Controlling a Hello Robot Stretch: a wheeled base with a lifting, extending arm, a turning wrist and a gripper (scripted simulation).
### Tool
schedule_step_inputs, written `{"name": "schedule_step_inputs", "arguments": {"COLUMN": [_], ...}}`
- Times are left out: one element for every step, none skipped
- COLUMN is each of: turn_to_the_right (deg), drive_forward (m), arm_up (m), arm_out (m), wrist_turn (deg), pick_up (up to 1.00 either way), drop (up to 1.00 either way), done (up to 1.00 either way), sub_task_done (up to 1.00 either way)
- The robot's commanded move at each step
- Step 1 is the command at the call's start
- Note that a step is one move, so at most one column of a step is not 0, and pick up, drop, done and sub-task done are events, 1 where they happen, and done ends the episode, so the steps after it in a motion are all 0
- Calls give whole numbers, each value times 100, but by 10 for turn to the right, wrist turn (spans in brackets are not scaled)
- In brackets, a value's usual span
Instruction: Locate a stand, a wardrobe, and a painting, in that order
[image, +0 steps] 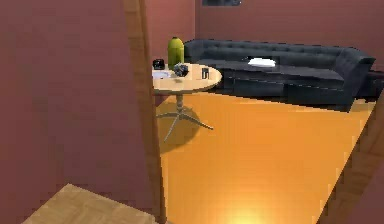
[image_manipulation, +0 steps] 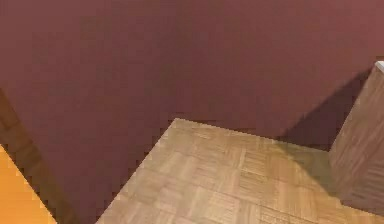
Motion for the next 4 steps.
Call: {"name": "schedule_step_inputs", "arguments": {"turn_to_the_right": [0, 180, 0, 450], "drive_forward": [75, 0, 30, 0], "arm_up": [0, 0, 0, 0], "arm_out": [0, 0, 0, 0], "wrist_turn": [0, 0, 0, 0], "pick_up": [0, 0, 0, 0], "drop": [0, 0, 0, 0], "done": [0, 0, 0, 0], "sub_task_done": [0, 0, 0, 0]}}
